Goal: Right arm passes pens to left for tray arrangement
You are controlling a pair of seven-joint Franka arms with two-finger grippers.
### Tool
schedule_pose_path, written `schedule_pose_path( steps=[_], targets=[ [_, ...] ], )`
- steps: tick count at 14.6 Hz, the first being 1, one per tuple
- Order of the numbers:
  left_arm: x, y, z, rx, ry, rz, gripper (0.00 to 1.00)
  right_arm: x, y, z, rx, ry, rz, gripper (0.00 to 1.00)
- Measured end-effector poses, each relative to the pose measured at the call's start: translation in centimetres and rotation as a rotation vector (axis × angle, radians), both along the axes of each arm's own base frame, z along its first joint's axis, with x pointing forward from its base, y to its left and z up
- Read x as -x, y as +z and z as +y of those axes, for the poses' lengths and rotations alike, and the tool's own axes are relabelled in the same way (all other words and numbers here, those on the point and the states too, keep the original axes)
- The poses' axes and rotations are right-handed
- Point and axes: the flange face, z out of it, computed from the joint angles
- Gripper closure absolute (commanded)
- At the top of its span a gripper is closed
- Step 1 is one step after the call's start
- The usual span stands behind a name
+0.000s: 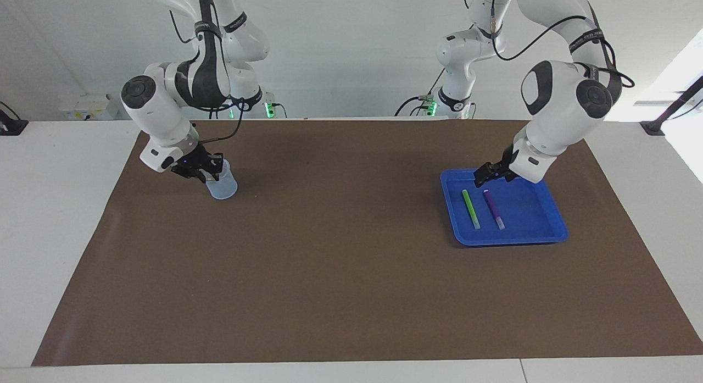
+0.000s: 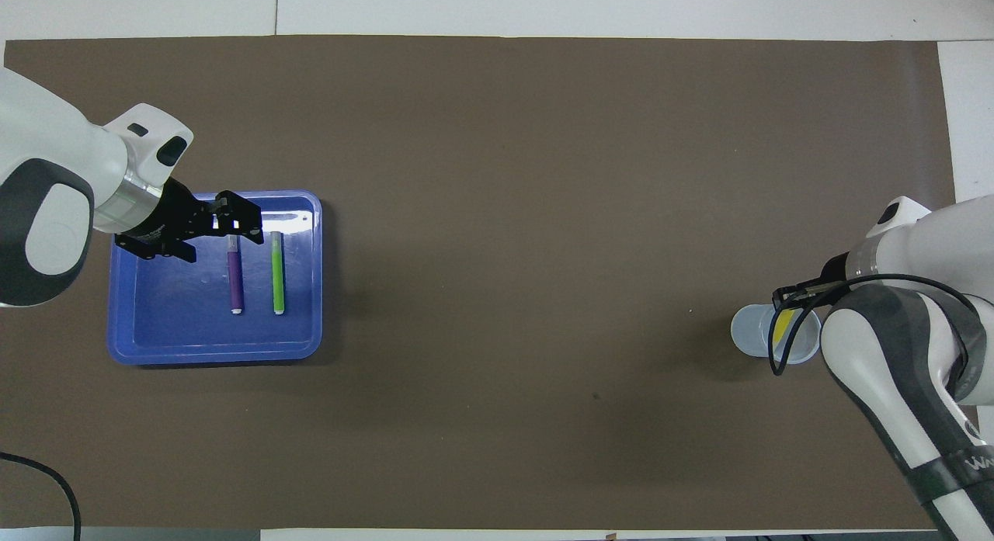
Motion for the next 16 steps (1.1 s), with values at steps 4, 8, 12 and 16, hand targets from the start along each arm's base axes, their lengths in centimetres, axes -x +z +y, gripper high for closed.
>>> schedule_pose_path(
  steps=[4,8,12,16],
  targets=[
    [3.8,6.9,-3.8,0.081,0.148,-0.002,0.0,0.0,0.4,0.0,-0.002,0.001,0.013,1.0],
    [7.0,10.5,-6.5,0.092,0.206,-0.004,0.0,-1.4,6.8,0.1,-0.001,0.022,0.062,1.0],
    [8.9,11.2,-10.2,0.098,0.247,0.016,0.0,-2.3,17.6,3.5,0.014,0.106,0.018,1.0],
    [9.3,11.9,-11.0,0.148,0.312,0.049,0.0,-2.4,21.0,9.7,-0.093,0.076,-0.044,1.0]
  ],
)
